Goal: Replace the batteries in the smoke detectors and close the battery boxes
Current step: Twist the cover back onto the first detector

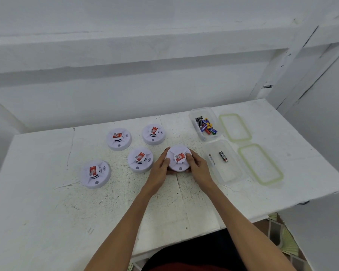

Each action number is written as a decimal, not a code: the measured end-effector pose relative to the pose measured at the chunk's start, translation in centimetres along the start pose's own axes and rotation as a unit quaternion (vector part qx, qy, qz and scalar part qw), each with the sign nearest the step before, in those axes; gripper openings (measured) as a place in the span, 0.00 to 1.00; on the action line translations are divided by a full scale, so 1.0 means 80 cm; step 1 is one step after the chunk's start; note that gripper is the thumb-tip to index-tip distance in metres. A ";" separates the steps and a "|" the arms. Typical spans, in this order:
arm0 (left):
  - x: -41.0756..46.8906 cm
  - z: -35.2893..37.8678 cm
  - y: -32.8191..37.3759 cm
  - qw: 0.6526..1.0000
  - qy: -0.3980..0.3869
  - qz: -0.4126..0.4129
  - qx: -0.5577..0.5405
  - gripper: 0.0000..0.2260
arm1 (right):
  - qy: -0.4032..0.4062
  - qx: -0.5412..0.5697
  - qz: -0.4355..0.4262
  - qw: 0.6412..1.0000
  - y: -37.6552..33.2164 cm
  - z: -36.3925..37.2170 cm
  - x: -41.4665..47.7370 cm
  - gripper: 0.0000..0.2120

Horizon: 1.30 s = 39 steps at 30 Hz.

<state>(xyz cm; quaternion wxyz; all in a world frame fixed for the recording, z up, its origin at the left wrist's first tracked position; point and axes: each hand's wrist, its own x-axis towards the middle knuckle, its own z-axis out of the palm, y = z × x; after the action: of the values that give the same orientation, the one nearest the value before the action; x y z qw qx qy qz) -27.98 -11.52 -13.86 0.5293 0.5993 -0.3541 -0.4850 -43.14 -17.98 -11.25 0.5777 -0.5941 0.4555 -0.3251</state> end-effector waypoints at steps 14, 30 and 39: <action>0.003 0.000 -0.004 1.000 -0.002 -0.003 0.017 0.21 | -0.001 0.004 0.001 1.000 -0.001 -0.001 -0.001 0.16; 0.001 -0.001 0.000 1.000 -0.005 -0.005 0.009 0.19 | 0.001 -0.005 0.003 1.000 0.000 0.000 -0.001 0.16; -0.001 0.000 0.001 1.000 -0.004 -0.008 0.012 0.21 | 0.003 -0.006 0.005 1.000 0.001 0.000 -0.001 0.16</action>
<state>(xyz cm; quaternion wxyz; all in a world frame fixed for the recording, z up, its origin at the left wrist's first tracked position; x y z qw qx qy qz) -27.96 -11.47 -13.77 0.5165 0.6064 -0.3573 -0.4877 -43.15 -17.88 -11.34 0.5745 -0.5944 0.4621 -0.3211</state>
